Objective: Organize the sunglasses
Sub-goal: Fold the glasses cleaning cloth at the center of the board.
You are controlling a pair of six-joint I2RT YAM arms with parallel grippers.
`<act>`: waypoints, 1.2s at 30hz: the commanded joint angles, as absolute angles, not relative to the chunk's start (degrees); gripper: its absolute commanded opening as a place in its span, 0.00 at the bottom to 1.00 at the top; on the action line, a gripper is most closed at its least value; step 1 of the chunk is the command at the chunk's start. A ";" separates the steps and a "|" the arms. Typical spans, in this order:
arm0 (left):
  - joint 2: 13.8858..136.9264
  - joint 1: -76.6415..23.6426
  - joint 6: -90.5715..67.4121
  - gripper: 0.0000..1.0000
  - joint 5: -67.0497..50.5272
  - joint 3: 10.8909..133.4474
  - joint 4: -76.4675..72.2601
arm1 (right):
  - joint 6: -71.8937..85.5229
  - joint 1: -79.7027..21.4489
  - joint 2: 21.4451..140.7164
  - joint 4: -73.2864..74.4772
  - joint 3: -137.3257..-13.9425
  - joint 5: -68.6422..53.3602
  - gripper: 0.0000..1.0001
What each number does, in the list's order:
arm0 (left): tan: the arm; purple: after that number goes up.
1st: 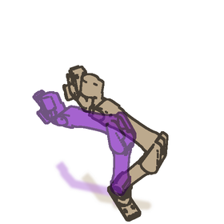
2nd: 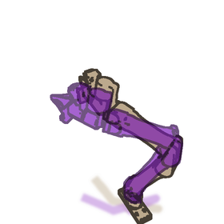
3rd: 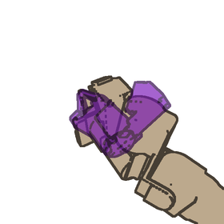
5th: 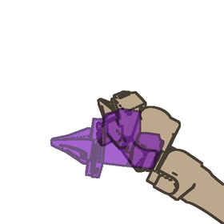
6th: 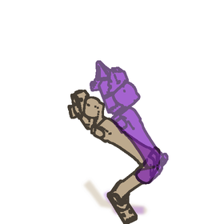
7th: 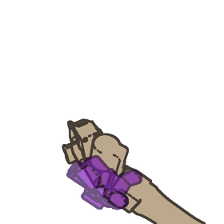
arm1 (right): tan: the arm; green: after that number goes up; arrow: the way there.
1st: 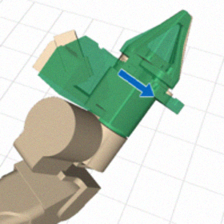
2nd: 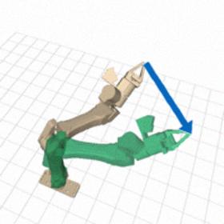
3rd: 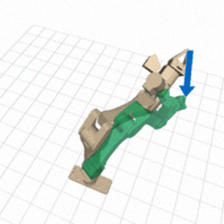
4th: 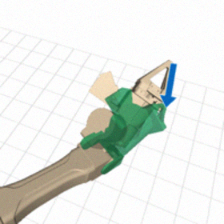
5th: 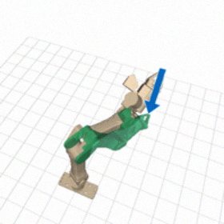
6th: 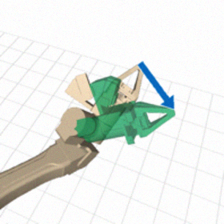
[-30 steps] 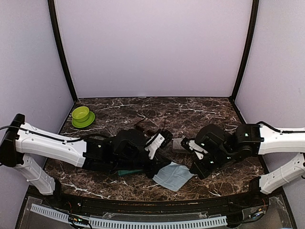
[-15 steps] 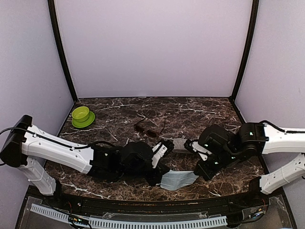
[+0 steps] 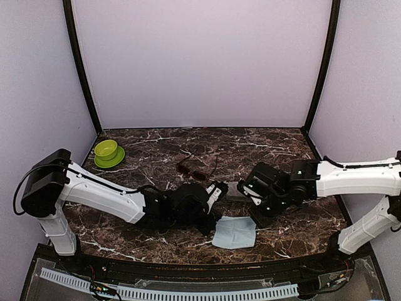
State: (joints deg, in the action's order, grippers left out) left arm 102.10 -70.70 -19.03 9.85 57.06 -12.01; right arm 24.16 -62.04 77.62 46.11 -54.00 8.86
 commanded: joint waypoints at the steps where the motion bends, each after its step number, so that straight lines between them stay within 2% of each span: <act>1: 103.46 -68.44 -16.13 0.00 9.35 58.17 -14.71 | 22.14 -59.41 81.33 43.57 -55.70 10.97 0.00; 16: 107.27 -65.13 -11.52 0.00 9.49 59.12 -18.64 | 20.65 -55.37 90.80 40.56 -58.70 14.75 0.00; 36: 104.21 -65.84 -7.75 0.00 0.74 52.95 -20.44 | 22.79 -59.08 82.97 35.53 -49.99 7.25 0.00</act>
State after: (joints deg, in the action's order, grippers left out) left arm 107.68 -65.47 -8.97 2.33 54.59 -20.29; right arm 21.12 -57.69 84.66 36.60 -51.44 7.97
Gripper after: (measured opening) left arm 0.012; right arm 0.005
